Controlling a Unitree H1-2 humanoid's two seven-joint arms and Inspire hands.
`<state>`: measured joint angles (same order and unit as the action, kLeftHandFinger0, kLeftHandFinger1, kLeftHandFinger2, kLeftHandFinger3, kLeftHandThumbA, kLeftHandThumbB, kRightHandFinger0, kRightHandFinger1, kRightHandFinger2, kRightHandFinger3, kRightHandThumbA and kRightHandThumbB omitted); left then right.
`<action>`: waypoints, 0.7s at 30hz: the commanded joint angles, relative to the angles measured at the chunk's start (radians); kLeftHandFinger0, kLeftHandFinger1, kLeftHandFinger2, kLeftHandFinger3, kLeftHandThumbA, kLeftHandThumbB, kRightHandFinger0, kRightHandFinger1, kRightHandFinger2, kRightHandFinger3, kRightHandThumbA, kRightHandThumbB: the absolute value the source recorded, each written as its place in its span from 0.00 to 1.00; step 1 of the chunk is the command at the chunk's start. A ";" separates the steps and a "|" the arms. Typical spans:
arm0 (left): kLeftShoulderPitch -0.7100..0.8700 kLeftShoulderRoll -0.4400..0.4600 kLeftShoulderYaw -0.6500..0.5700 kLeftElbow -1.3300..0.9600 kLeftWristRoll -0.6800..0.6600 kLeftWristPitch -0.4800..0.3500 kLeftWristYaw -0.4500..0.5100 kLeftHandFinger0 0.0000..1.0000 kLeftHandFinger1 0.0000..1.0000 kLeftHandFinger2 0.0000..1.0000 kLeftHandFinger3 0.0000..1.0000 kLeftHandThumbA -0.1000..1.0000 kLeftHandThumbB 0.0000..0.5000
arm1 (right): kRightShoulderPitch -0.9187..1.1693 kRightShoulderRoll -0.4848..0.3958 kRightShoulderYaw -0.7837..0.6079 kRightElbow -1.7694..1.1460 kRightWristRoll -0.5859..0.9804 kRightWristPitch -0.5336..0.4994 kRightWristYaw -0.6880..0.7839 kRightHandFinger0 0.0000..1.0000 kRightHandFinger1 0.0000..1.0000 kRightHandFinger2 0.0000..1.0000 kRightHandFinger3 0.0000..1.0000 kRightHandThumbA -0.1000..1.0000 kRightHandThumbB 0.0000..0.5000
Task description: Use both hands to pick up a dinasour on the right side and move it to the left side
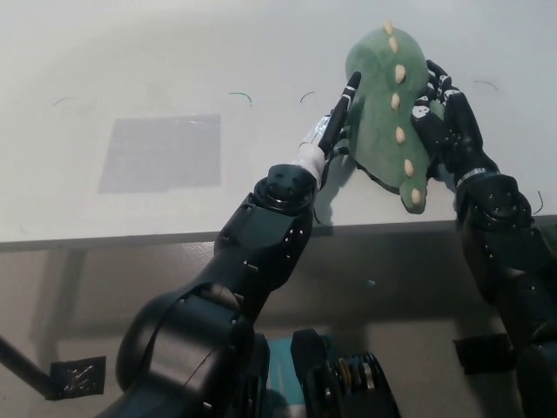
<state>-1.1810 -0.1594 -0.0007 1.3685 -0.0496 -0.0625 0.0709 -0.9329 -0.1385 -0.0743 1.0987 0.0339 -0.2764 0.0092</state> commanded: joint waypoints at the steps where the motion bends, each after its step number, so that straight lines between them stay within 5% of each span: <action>1: -0.049 -0.027 -0.005 -0.018 0.005 -0.046 -0.044 1.00 1.00 1.00 1.00 1.00 0.71 | -0.046 0.038 0.018 -0.002 -0.005 -0.014 0.004 1.00 1.00 1.00 1.00 1.00 0.00; 13: 0.045 -0.019 -0.013 -0.051 0.021 -0.104 0.031 1.00 1.00 1.00 1.00 1.00 0.47 | -0.005 0.104 0.035 0.015 -0.008 -0.051 -0.008 1.00 1.00 1.00 1.00 1.00 0.00; 17: 0.098 0.004 0.003 -0.084 0.008 -0.127 0.047 1.00 1.00 1.00 1.00 1.00 0.50 | 0.010 0.147 0.064 0.006 -0.032 -0.058 -0.026 1.00 1.00 1.00 1.00 1.00 0.07; 21: 0.135 0.013 0.022 -0.120 -0.006 -0.141 0.050 1.00 1.00 1.00 1.00 1.00 0.47 | 0.012 0.168 0.097 0.001 -0.054 -0.028 -0.054 1.00 1.00 1.00 1.00 1.00 0.02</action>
<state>-1.0559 -0.1379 0.0136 1.2787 -0.0534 -0.1744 0.1165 -0.9118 -0.0475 -0.0263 1.1044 0.0304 -0.3204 -0.0515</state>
